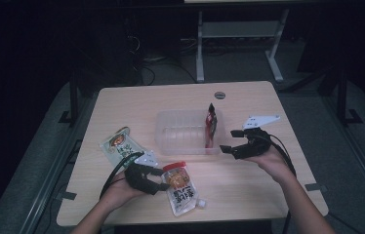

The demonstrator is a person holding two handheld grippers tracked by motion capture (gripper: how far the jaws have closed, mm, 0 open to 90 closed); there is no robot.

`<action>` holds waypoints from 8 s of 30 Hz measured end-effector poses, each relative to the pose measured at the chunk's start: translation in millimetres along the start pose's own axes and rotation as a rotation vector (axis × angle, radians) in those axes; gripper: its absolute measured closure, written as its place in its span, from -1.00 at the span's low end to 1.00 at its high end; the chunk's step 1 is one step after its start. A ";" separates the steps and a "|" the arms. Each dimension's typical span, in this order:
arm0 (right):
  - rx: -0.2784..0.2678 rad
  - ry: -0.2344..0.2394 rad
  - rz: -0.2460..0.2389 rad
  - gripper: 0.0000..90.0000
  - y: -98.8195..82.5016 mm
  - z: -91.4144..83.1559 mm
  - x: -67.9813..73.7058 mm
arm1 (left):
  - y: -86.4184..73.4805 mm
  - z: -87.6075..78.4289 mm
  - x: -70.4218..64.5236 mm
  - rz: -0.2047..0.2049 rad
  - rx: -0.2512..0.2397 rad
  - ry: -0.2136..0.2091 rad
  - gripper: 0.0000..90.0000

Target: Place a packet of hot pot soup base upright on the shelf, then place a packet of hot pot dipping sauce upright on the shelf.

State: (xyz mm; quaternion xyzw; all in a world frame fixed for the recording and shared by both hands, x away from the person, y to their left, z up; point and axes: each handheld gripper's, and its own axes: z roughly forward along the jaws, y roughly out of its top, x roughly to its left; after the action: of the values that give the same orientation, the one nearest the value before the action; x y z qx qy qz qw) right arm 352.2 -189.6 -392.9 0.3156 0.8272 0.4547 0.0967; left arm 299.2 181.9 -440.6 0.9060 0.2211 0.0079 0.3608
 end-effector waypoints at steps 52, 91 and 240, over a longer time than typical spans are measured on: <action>0.088 -0.008 -0.011 -0.56 -54.9 -4.8 24.2 | 32.1 47.7 -36.7 0.171 0.111 -0.117 0.99; 0.105 0.003 -0.014 -0.59 -57.4 -0.5 23.3 | 44.9 29.7 8.2 0.061 0.002 -0.031 0.99; -0.050 0.445 -0.009 1.00 5.2 19.3 50.7 | 50.5 32.8 -7.6 0.012 -0.044 -0.133 0.74</action>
State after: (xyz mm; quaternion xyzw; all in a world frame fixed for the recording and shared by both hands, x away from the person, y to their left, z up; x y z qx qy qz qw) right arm 323.4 -143.4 -393.3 0.2013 0.8181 0.5330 -0.0783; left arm 318.0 125.1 -430.6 0.8977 0.1909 -0.0450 0.3945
